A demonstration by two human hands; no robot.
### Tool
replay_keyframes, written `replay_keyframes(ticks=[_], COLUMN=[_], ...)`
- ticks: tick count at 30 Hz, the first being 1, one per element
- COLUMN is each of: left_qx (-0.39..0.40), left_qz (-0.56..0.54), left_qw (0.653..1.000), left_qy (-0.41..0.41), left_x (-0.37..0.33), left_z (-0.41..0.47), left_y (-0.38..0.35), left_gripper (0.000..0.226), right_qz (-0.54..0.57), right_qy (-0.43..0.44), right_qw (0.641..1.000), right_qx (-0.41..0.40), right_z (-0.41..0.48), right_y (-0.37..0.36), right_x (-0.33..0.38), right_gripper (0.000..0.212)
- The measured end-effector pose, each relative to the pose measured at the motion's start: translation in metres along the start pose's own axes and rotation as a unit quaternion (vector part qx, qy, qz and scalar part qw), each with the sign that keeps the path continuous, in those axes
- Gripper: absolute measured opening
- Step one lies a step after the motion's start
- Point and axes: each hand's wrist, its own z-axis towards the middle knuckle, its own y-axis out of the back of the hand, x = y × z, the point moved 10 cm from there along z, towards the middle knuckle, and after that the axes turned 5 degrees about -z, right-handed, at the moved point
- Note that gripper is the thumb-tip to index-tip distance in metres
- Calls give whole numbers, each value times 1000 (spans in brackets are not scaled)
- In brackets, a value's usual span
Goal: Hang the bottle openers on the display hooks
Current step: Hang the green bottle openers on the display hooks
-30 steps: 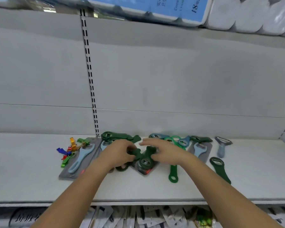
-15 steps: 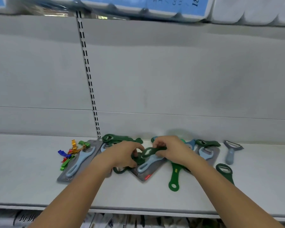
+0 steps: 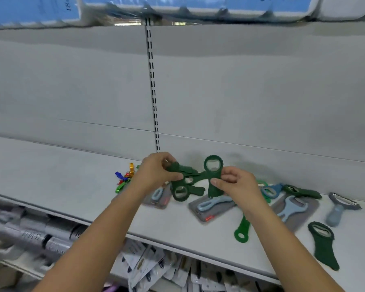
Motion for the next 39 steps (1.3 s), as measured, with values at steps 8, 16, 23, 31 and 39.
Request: replay_keyframes(ticks=[8,16,23,31,39], left_qx=[-199,-322,-474,-524,-565], left_qz=[-70,-281,-370,-516,-465], left_qw=[975,885,766,652,661], left_qy=[68,183,228,186,168], left_x=[77,219,340,441,526], left_z=[-95,-230,-366,-443,-459], left_y=[148,282,413,516,637], left_gripper=[27,22,12,8,22], right_qz=[63,66,40,48,42], right_qy=[20,13,18,-33,-44], right_qw=[988,956,918,858,830], right_qx=[138,284,395,511,554], right_z=[-13,-62,-143,-234,-235], right_y=[-146,-385,-622,-822,-985], right_x=[42,72,90,108,122], right_gripper=[19,21,26,21,18])
